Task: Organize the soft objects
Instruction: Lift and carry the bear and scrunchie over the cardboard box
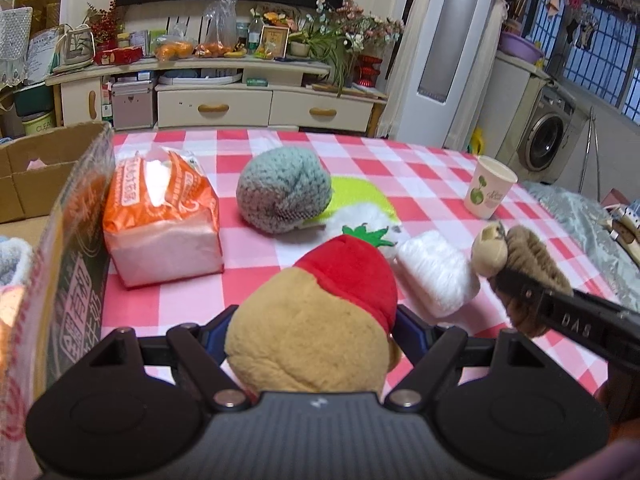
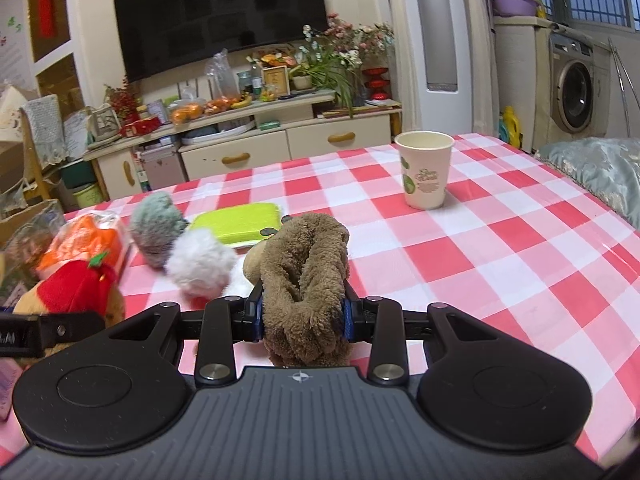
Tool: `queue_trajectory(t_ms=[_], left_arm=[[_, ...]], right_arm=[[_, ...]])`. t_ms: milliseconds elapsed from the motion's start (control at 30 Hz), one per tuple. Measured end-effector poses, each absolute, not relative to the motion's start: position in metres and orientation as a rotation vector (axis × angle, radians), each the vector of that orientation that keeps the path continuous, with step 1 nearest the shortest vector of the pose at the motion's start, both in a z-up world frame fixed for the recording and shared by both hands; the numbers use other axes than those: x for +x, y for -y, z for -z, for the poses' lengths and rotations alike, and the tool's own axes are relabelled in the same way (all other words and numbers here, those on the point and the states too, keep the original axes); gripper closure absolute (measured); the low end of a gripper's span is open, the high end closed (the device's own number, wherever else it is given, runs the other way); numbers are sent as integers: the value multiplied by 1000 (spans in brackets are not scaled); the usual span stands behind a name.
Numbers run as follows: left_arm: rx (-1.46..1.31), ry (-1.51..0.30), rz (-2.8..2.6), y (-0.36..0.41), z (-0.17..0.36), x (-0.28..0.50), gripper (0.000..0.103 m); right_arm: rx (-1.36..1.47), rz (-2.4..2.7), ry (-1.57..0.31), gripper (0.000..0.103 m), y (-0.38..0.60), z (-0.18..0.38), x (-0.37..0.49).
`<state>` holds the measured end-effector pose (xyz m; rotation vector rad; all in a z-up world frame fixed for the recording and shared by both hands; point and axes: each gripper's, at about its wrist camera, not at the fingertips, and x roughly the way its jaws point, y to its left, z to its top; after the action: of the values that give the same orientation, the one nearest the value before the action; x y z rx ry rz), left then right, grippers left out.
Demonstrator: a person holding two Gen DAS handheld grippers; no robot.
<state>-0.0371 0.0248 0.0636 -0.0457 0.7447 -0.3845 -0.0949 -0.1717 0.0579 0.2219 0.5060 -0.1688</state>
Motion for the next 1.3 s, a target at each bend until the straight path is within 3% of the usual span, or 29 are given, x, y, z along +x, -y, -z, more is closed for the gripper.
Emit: queue_trajectory(t_ms=[767,1300], left_arm=[[-207,-581,357,-90,-112,-44,23],[-337,-482,165,-174,-134,-38,23]], right_arm=[[140,7,-431,61,97,-107,-103],[78,-206,-376,58,14,-156,-63]])
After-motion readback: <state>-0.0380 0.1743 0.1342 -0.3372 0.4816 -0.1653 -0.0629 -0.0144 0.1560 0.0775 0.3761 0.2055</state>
